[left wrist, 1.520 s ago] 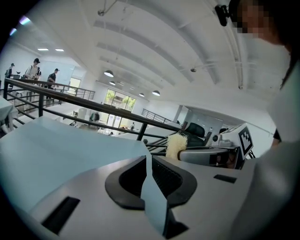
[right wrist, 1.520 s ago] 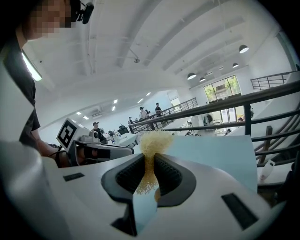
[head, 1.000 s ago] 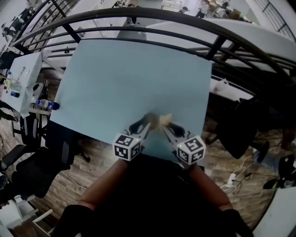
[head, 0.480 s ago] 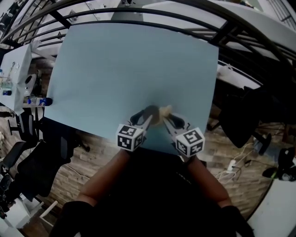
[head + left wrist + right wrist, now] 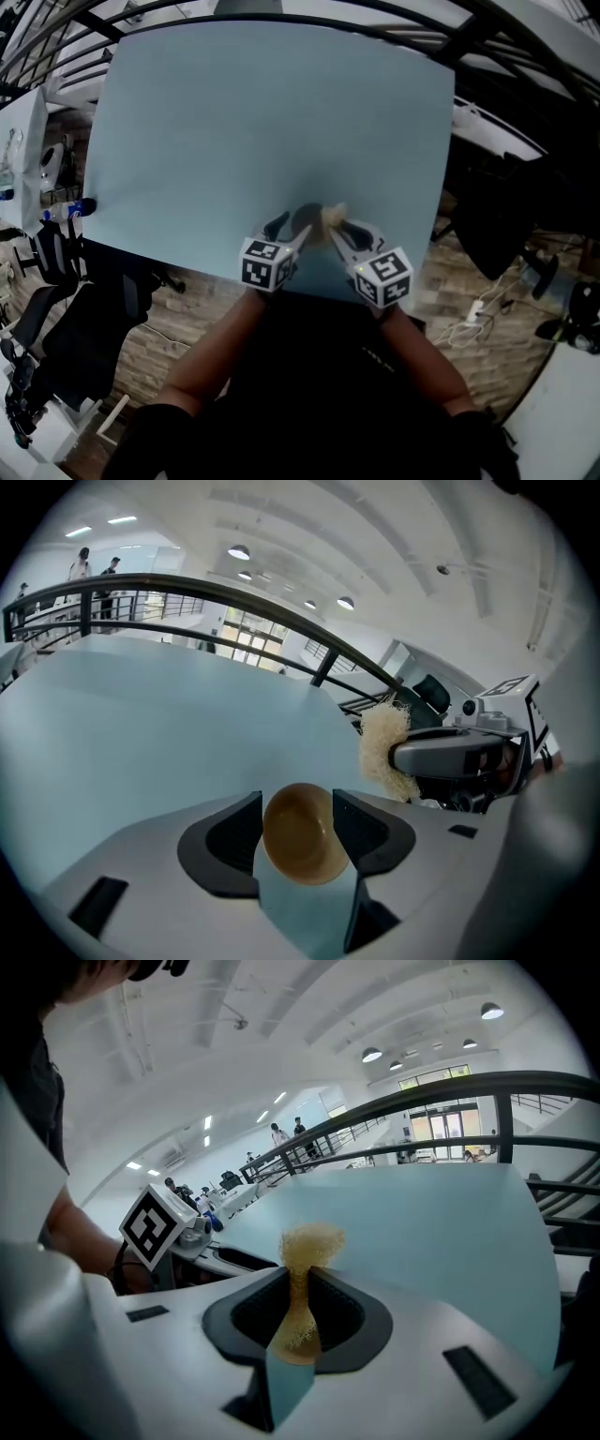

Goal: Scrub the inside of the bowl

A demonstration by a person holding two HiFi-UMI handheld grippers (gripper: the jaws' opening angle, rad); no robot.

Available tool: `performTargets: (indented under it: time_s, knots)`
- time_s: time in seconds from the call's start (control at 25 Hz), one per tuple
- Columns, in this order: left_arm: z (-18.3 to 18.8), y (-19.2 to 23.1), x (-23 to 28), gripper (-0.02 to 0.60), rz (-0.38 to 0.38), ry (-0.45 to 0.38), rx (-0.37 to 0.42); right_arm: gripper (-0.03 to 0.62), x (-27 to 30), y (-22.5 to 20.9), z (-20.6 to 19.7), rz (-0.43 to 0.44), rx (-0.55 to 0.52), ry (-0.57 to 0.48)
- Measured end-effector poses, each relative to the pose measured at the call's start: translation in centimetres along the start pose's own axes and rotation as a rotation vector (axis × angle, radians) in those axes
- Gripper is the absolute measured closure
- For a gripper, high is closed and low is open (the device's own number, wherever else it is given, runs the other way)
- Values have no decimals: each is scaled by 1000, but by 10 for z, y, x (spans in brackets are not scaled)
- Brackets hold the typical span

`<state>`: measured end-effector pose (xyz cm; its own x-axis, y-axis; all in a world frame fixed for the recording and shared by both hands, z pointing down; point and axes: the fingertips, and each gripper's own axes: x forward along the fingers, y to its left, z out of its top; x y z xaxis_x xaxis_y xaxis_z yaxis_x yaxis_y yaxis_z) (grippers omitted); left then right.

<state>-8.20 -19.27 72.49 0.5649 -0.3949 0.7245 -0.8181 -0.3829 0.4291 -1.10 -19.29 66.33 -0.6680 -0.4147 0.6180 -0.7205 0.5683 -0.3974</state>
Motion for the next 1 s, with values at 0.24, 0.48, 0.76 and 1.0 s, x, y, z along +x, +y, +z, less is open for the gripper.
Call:
performTargets:
  time_s: [0.24,0.48,0.76,1.0]
  knots:
    - [-18,12,20,360,-16,64,-25,528,18,-5,-14,-10,15,37]
    - [-30,27,33,360,-6,97,-55,528,28,-6,-25,-18,26,63]
    - [-44,33,45,426,-16,130,-66,526,35,-9,-36,-27,36,87]
    - [-49,35,49,507,-10,151,-61,528,41,-7,-40,-26,36,103]
